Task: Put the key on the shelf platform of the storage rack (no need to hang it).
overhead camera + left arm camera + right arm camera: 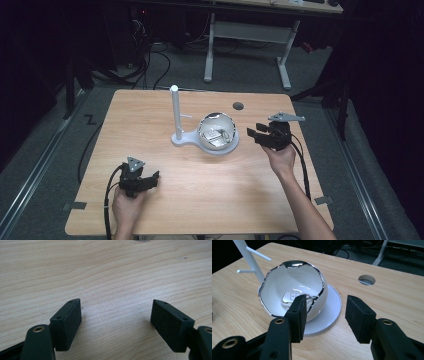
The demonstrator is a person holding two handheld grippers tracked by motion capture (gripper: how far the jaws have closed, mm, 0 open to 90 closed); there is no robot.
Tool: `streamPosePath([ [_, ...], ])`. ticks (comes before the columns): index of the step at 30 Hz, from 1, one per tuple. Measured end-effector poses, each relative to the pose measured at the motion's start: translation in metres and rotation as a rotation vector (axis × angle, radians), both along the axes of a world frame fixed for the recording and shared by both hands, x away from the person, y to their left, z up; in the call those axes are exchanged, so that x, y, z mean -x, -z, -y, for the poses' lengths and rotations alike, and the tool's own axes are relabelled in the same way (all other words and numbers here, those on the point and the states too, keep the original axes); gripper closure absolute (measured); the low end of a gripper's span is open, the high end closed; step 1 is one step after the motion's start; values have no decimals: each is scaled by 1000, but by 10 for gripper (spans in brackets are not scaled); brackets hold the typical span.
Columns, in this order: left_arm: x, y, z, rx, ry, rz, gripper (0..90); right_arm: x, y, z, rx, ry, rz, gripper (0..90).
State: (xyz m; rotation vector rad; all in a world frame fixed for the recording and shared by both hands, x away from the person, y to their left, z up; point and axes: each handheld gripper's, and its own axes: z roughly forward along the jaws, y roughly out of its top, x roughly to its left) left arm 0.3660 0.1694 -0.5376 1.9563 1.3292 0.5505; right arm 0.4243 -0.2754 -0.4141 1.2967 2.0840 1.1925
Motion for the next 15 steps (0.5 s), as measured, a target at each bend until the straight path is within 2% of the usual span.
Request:
streamPosePath([
  [4,0,0,0,-1,0,0,250,5,1,6,8,7,-6,520],
  [15,0,0,0,-1,0,0,250,19,-11,21,-11,20,25,519],
])
